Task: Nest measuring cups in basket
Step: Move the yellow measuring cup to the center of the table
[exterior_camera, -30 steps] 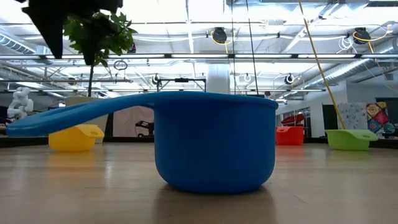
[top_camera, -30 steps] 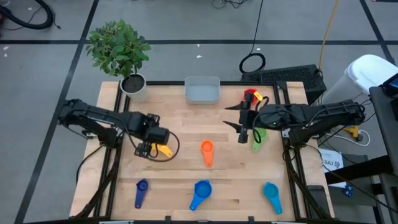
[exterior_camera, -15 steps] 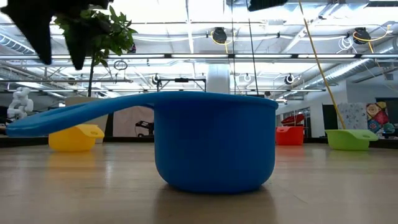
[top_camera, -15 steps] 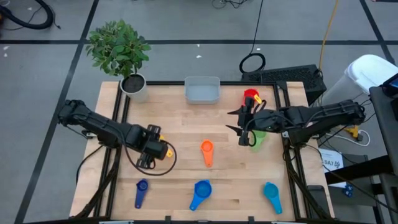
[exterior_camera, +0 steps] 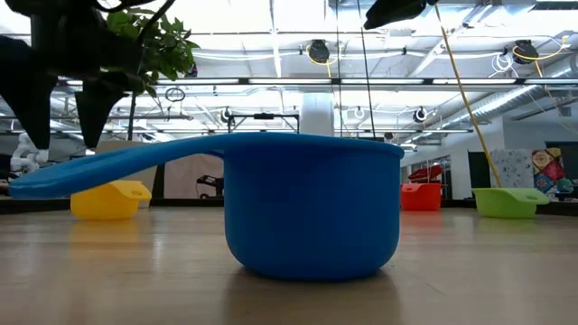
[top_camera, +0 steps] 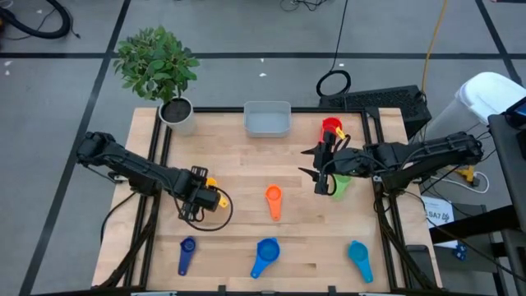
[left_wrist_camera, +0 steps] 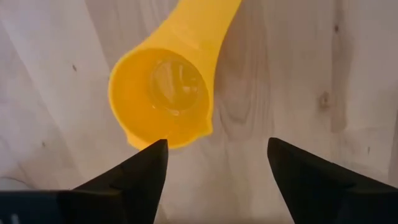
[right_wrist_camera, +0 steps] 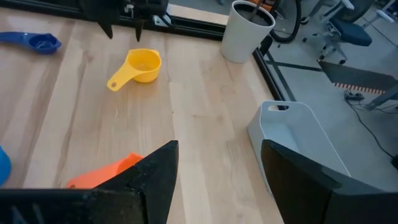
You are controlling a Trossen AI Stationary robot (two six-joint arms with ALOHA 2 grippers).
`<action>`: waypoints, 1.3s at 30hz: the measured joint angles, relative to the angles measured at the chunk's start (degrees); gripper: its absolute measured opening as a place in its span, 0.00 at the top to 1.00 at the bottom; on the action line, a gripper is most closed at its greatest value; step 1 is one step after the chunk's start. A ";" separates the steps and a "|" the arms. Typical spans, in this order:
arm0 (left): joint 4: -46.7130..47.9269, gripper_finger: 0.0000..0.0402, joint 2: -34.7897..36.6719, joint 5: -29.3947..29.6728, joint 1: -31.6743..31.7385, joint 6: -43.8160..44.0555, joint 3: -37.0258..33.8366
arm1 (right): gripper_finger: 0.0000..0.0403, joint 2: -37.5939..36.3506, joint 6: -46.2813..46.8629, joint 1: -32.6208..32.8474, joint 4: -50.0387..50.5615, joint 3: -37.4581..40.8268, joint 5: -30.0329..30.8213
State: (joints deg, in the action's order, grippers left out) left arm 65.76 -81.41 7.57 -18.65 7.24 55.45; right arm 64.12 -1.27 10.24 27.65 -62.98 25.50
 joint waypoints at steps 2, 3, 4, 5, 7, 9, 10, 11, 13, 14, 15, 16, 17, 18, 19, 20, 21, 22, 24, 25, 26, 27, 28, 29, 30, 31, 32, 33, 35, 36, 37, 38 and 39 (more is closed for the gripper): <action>-2.05 0.33 0.00 0.02 0.00 0.10 -0.57 | 0.44 0.00 0.17 0.00 -0.01 0.00 0.00; -3.04 0.34 0.00 0.02 0.00 0.09 -0.92 | 0.44 0.00 0.18 0.00 0.00 0.00 0.00; -4.26 0.34 0.00 0.02 0.00 0.10 -1.33 | 0.44 0.00 0.23 0.00 0.00 0.00 0.00; -5.59 0.35 0.00 0.02 0.00 0.09 -1.75 | 0.44 0.00 0.50 0.00 0.01 0.00 0.00; -7.31 0.35 0.00 0.02 0.00 -0.01 -2.41 | 0.44 0.00 0.82 0.00 0.01 0.00 0.00; -7.45 0.36 0.00 0.02 0.00 -0.18 -2.86 | 0.44 0.00 1.05 0.00 0.01 0.00 0.00; -7.58 0.36 0.00 0.02 0.00 -0.17 -3.08 | 0.44 0.00 1.07 0.00 0.01 0.00 0.00; -7.77 0.36 0.00 0.02 0.00 0.02 -3.35 | 0.44 0.00 1.06 0.00 0.01 0.00 0.00; -8.83 0.36 0.00 0.04 0.00 0.53 -4.56 | 0.44 0.00 1.05 0.00 0.01 0.00 0.00; -9.55 0.36 0.00 0.02 0.00 0.93 -5.35 | 0.44 0.00 1.05 0.00 0.01 0.00 0.00; -10.29 0.36 0.00 0.00 0.00 1.04 -6.18 | 0.44 0.00 1.05 0.00 0.01 0.00 0.00; -10.67 0.36 0.00 0.02 0.00 1.08 -6.82 | 0.44 0.00 1.05 0.00 0.01 0.00 0.00; -11.16 0.36 0.00 0.02 0.00 1.14 -7.36 | 0.44 0.00 1.05 0.00 0.01 0.00 0.00; -11.85 0.36 0.00 0.02 0.00 1.34 -7.73 | 0.44 0.00 1.02 0.00 0.01 0.00 0.00; -12.61 0.36 0.00 0.11 0.00 1.46 -7.88 | 0.44 0.00 1.00 0.00 0.01 0.00 0.00; -13.12 0.36 0.00 0.40 0.00 1.52 -7.88 | 0.44 0.00 1.00 0.00 0.01 0.00 0.00; -13.40 0.36 0.00 0.81 0.00 1.52 -7.88 | 0.44 0.00 0.98 0.00 0.01 0.00 0.00; -13.48 0.36 0.00 1.18 0.00 1.52 -7.88 | 0.44 0.00 0.98 0.00 0.01 0.00 0.00; -14.19 0.38 0.00 1.55 0.18 1.49 -8.02 | 0.44 0.00 0.94 0.00 0.01 0.00 0.00; -15.21 0.39 0.02 1.51 0.46 1.26 -8.39 | 0.44 0.00 0.94 0.00 0.01 0.00 0.00; -16.09 0.40 0.02 1.51 0.71 1.04 -8.88 | 0.44 0.00 0.94 0.00 0.01 0.00 -0.02; -16.74 0.41 0.02 1.49 0.98 0.87 -9.40 | 0.44 0.00 0.94 0.00 0.01 0.00 -0.01; -16.95 0.42 0.02 1.49 1.17 0.81 -9.76 | 0.44 0.00 0.94 0.00 0.01 0.00 -0.02; -17.06 0.43 0.02 1.49 1.39 0.78 -10.02 | 0.44 0.00 0.93 0.00 0.01 0.00 -0.02; -17.14 0.45 0.02 1.48 1.61 0.80 -10.25 | 0.44 0.00 0.97 0.00 0.01 0.00 -0.02; -17.31 0.46 0.02 1.48 1.78 0.80 -10.46 | 0.44 0.00 1.03 0.00 0.01 0.00 -0.03; -17.62 0.47 0.02 1.44 1.97 0.80 -10.63 | 0.44 0.00 1.10 0.00 0.01 0.00 -0.03; -17.95 0.48 0.02 1.42 2.12 0.80 -10.67 | 0.44 0.00 1.13 0.00 0.01 0.00 -0.04; -18.49 0.51 0.02 1.42 2.29 0.50 -10.70 | 0.44 0.00 1.09 0.00 0.01 0.00 -0.04; -18.69 0.52 0.02 1.41 2.29 0.15 -10.70 | 0.44 0.00 1.08 0.00 0.01 0.00 -0.03; -19.00 0.54 0.02 1.21 2.31 -0.34 -10.72 | 0.44 0.00 1.09 0.00 0.01 0.00 -0.04; -19.30 0.55 0.02 0.76 2.33 -1.07 -10.72 | 0.44 0.00 1.09 0.00 0.01 0.00 -0.04; -19.45 0.57 0.02 0.38 2.36 -1.64 -10.72 | 0.44 0.00 1.09 0.00 0.01 0.00 -0.04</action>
State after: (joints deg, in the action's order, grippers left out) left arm 46.30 -81.38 7.96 -16.29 5.59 44.73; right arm 64.12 -0.19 10.24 27.66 -62.98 25.45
